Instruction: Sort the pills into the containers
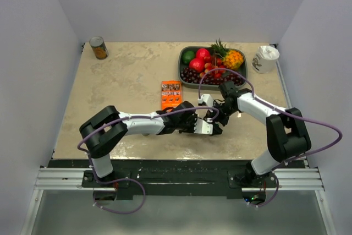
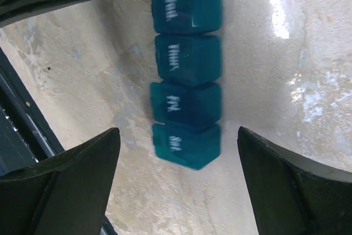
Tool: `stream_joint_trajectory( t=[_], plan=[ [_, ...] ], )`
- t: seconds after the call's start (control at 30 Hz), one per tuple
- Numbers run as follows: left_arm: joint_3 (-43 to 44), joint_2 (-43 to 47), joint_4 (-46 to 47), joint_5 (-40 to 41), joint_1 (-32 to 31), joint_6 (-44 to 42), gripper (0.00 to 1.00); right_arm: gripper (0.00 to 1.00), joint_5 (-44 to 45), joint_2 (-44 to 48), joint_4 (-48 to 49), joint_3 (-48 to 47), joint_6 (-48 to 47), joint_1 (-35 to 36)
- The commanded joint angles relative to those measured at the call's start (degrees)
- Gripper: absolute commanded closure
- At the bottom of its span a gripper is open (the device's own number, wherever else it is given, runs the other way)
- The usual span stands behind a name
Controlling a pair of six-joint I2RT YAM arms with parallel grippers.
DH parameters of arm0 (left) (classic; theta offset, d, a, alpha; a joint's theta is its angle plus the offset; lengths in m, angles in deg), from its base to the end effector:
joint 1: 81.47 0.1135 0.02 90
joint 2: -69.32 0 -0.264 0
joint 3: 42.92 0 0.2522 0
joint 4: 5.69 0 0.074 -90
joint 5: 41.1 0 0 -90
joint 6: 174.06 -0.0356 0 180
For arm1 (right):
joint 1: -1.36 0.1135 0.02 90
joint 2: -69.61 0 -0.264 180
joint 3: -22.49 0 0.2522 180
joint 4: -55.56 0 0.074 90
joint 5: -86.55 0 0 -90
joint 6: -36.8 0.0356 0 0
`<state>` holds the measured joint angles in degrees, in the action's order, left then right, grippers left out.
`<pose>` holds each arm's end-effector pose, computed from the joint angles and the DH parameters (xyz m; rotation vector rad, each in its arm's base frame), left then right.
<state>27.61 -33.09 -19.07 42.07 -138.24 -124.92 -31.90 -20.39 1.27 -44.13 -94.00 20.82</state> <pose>0.1980 -0.3100 0.1605 1.8219 1.5168 -0.2750 0.2527 0.1073 0.1745 -1.4574 2.3599 0.6353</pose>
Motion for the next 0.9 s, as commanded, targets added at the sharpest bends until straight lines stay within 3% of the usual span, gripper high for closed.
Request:
stream_joint_trajectory(
  t=[0.0,0.13,0.4,0.43,0.57,0.73,0.87],
  plan=[
    [-1.39,0.19,-3.81,-0.73,-0.53,8.51,0.83,0.10,-0.55,-0.18,1.25,-4.00,1.33,-1.35],
    [-3.51,1.25,-2.76,0.50,-1.14,10.97,0.79,0.10,-3.10,-1.85,-1.39,-8.30,0.54,-2.41],
    [-6.23,6.33,1.37,0.59,-1.23,12.48,0.58,0.11,-2.67,-0.36,-3.68,-6.56,-2.00,-2.94],
    [-6.41,7.04,2.33,0.59,-1.23,11.43,0.50,0.11,-2.41,-0.09,-3.68,-6.03,-2.09,-3.11],
    [-6.94,8.89,4.80,1.12,-0.88,6.24,0.36,0.11,-3.36,0.35,-4.90,-6.20,-2.53,-6.18],
    [-2.99,5.56,4.81,-2.74,2.89,2.20,0.27,0.11,-6.53,1.66,-6.84,-5.85,-4.90,-9.26],
    [0.96,0.39,2.87,-5.73,4.30,-0.44,0.27,0.11,-7.32,2.72,-7.54,-4.80,-6.66,-9.62]
  ],
)
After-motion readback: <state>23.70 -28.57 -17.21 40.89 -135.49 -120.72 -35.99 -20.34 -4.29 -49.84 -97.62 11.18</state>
